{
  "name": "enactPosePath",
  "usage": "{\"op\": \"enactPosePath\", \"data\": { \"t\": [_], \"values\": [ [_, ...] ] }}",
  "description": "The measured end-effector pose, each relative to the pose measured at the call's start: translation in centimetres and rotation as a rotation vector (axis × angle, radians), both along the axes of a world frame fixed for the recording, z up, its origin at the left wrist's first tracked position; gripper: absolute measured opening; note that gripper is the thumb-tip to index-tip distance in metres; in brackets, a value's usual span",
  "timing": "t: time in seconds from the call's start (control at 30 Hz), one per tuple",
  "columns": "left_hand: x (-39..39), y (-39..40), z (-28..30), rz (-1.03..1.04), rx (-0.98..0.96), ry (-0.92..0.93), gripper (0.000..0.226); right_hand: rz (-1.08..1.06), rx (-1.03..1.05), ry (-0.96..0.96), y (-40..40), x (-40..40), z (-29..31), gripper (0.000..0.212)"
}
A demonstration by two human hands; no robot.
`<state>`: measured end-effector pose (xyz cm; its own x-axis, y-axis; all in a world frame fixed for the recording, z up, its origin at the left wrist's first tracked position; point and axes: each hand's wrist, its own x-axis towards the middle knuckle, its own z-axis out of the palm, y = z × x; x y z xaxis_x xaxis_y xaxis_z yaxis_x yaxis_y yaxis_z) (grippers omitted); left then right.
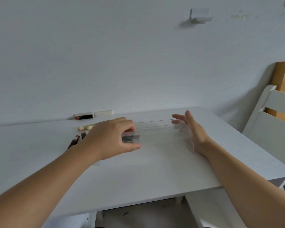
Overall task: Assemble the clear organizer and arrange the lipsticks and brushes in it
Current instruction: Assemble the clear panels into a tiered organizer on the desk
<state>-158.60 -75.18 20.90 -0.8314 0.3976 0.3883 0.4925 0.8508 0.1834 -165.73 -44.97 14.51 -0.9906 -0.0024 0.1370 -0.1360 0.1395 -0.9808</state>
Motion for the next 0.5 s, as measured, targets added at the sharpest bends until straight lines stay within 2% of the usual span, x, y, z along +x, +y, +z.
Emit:
{"op": "enactPosePath", "data": {
  "t": [0.2, 0.5],
  "values": [
    [-0.1, 1.3, -2.1, -0.051, 0.013, 0.095, 0.035, 0.027, -0.003, 0.002, 0.1, -0.2, 0.1, 0.075],
    [-0.3, 1.5, -3.8, -0.022, 0.047, 0.143, 0.045, 0.038, -0.012, 0.017, 0.1, -0.2, 0.0, 0.066]
  ]
}}
